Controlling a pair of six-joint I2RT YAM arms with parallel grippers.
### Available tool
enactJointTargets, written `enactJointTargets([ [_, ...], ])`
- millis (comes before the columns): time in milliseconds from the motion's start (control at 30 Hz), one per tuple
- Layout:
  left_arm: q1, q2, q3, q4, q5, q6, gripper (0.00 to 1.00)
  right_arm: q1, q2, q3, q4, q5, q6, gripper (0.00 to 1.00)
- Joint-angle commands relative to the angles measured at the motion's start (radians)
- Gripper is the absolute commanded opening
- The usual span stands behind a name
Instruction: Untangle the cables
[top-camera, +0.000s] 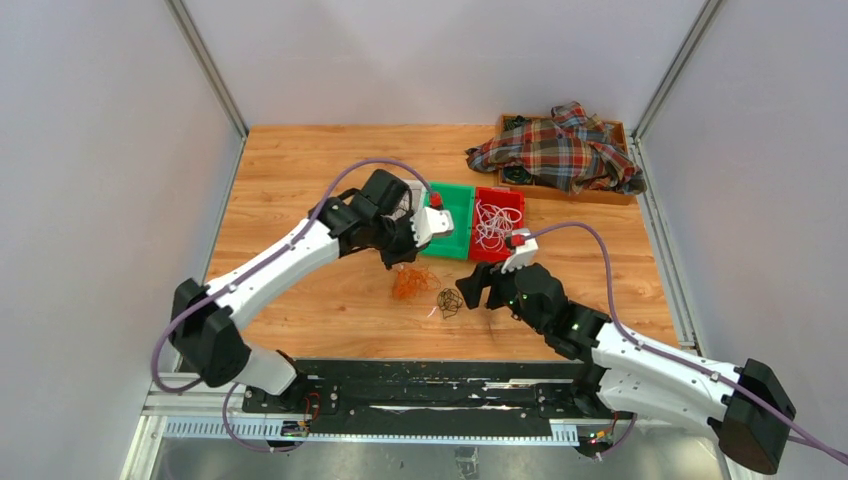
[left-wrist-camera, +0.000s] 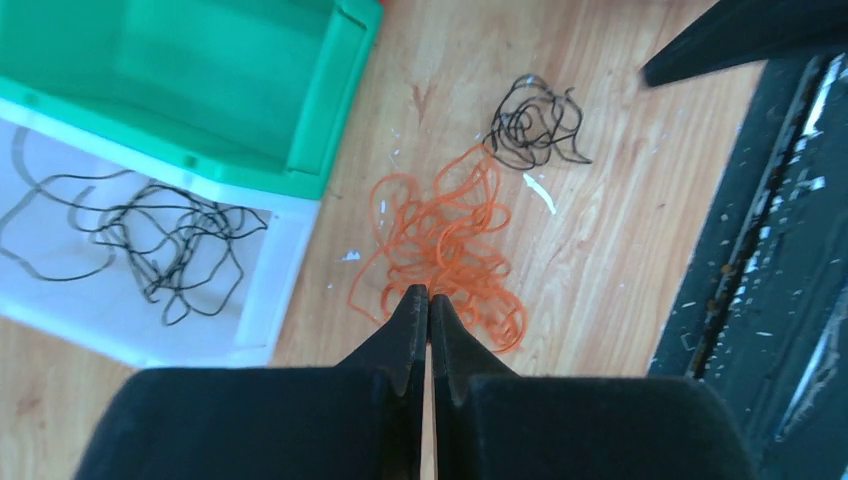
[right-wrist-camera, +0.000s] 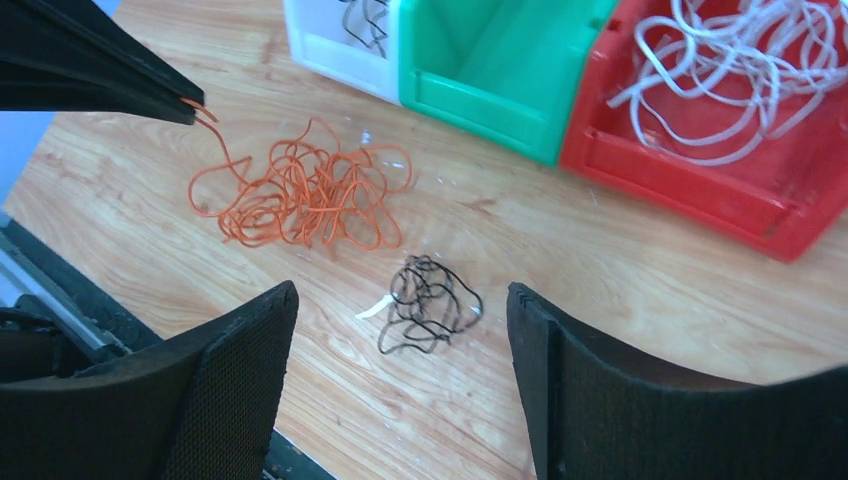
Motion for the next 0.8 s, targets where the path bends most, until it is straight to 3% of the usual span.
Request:
enactJointTargets([
  [0, -0.004, -0.115, 0.074, -0.110, 0.049, -0.077, 0.01, -0.011, 0.069, 0.106, 0.098, -0.093, -0.067, 0.77],
  [300, -0.004, -0.236, 0.220, -0.223, 0.136, -0.118, 0.01, 0.038, 0.190, 0.257, 0.234, -0.233, -0.190, 0.82],
  [567, -0.004, -0.260, 0.285, -0.227, 0.165, -0.136, 0.00, 0.077, 0.293, 0.331, 0.264, -0.349, -0.170, 0.79],
  [767, -0.004, -0.265, 0.344, -0.232, 0.211, -0.164, 0.00, 0.091, 0.371, 0.298, 0.293, -0.285, -0.104, 0.71],
])
